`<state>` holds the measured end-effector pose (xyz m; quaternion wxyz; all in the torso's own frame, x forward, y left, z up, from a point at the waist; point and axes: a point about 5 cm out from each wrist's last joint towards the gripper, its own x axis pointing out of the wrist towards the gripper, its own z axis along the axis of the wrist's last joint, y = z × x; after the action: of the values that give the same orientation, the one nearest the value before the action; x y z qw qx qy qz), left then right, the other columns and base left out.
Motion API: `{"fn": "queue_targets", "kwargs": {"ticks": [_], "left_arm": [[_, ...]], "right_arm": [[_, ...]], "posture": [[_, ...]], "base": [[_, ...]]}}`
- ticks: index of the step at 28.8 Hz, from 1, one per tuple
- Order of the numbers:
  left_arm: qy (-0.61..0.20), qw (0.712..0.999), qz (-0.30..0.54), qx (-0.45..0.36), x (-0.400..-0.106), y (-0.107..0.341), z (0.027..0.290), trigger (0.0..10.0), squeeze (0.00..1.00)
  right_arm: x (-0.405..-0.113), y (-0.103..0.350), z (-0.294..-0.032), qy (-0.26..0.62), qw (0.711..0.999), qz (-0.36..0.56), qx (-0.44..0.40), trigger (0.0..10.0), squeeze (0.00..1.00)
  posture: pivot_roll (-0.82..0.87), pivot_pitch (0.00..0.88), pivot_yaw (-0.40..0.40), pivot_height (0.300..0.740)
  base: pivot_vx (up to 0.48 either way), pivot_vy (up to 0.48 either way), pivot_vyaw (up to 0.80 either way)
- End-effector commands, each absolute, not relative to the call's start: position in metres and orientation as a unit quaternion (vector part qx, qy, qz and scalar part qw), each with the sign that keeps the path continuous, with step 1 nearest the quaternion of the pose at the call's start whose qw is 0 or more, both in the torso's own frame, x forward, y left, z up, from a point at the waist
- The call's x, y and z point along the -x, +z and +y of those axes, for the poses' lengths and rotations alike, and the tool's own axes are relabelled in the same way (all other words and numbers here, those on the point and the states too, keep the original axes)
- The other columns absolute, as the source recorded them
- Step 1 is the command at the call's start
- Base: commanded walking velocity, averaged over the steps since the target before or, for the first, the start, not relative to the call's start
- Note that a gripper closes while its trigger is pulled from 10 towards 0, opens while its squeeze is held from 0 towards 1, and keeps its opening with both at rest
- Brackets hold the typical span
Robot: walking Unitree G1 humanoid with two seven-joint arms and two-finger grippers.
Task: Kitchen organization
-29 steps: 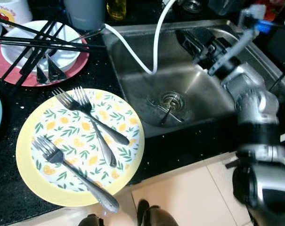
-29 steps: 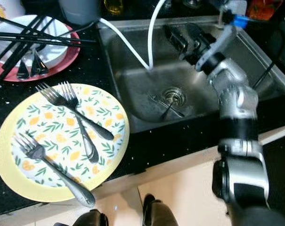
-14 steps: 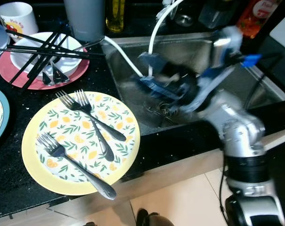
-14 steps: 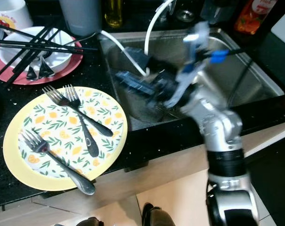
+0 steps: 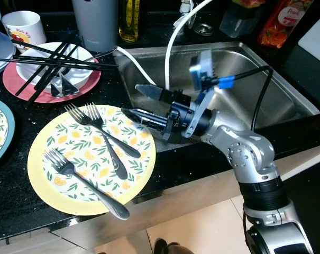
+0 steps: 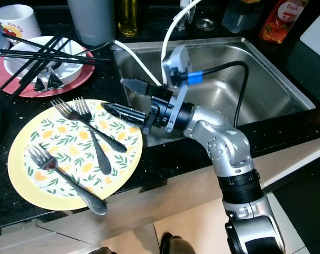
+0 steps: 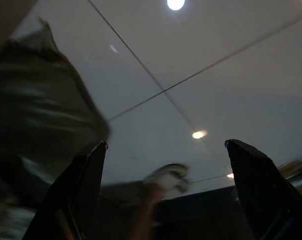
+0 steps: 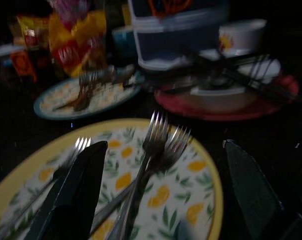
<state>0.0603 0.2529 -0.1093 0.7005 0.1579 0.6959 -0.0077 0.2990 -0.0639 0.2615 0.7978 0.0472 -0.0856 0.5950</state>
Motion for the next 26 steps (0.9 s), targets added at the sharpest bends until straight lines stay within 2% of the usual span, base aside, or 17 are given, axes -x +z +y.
{"fn": "queue_targets", "kwargs": {"ticks": [1, 10, 12, 13, 18, 26], "left_arm": [[0.014, 0.706, 0.696, -0.132, -0.055, -0.111, 0.249, 10.0, 0.0], [0.003, 0.705, 0.692, -0.153, -0.057, -0.111, 0.251, 10.0, 0.0], [0.01, 0.715, 0.681, -0.158, -0.06, -0.11, 0.252, 10.0, 0.0], [0.023, 0.731, 0.663, -0.16, -0.067, -0.109, 0.252, 10.0, 0.0], [0.026, 0.736, 0.658, -0.154, -0.07, -0.109, 0.25, 10.0, 0.0], [0.012, 0.734, 0.663, -0.149, -0.067, -0.112, 0.242, 10.0, 0.0]], "right_arm": [[-0.296, 0.252, -0.06, 0.598, 0.798, -0.064, -0.032, 10.0, 0.0], [-0.29, 0.238, -0.05, 0.619, 0.785, -0.022, -0.01, 10.0, 0.0], [-0.289, 0.234, -0.047, 0.623, 0.782, -0.012, -0.004, 10.0, 0.0], [-0.285, 0.232, -0.04, 0.631, 0.776, 0.003, 0.0, 10.0, 0.0], [-0.281, 0.231, -0.034, 0.637, 0.771, 0.015, 0.013, 10.0, 0.0], [-0.279, 0.23, -0.026, 0.615, 0.784, 0.043, 0.067, 10.0, 0.0]], "posture": [[0.12, 0.103, -0.072, 0.74], [0.12, 0.095, -0.074, 0.74], [0.12, 0.091, -0.076, 0.74], [0.12, 0.086, -0.08, 0.74], [0.11, 0.086, -0.08, 0.74], [0.11, 0.092, -0.084, 0.74]], "base": [[0.0, 0.0, 0.0], [0.0, 0.0, 0.0], [0.0, 0.0, 0.0], [0.0, 0.0, 0.0], [0.0, 0.0, 0.0], [0.0, 0.0, 0.0]]}}
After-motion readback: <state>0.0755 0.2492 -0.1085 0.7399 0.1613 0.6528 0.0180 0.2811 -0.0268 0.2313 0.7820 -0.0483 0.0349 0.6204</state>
